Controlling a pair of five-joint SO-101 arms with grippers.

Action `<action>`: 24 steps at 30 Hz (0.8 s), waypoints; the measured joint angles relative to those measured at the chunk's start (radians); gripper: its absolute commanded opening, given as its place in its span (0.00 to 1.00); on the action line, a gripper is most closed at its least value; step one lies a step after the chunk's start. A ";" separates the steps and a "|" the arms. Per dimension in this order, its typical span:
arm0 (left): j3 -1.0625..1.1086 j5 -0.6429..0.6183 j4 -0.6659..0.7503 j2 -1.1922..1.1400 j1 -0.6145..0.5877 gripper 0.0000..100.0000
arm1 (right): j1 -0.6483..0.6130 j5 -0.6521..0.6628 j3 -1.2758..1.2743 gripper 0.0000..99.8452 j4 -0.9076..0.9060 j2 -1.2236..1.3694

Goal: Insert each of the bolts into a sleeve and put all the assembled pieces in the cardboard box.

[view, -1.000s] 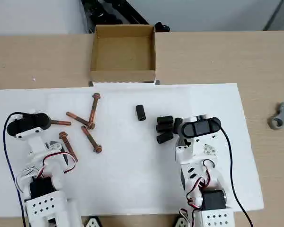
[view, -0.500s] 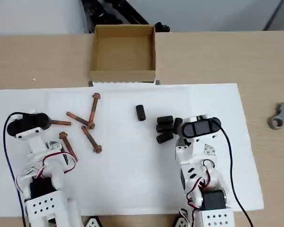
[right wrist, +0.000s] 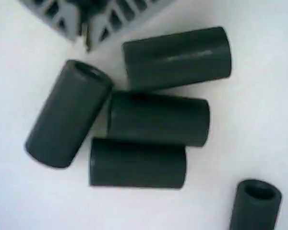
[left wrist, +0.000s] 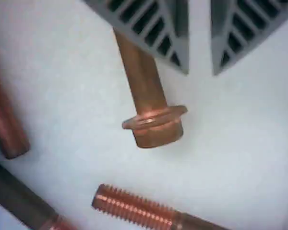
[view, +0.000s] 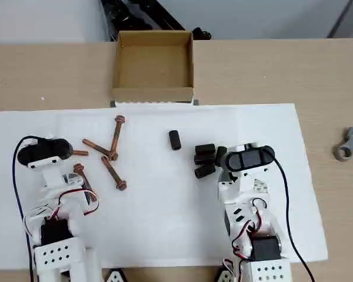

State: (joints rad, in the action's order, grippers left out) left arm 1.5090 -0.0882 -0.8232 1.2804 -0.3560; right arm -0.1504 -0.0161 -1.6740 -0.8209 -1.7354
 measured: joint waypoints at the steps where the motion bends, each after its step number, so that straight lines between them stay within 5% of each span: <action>1: 0.000 0.000 0.000 0.000 0.000 0.02 | 0.000 0.000 0.000 0.01 0.000 0.000; 12: -0.061 0.031 -0.072 -0.002 0.003 0.02 | -0.196 0.000 0.000 0.00 0.000 0.000; 24: -0.324 0.149 -0.262 -0.091 0.008 0.00 | -0.199 0.031 0.025 0.00 -0.092 0.002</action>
State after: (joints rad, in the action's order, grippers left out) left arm 1.1853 0.0606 -1.0856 1.1899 -0.3483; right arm -0.3498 0.0146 -1.6494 -0.9129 -1.7338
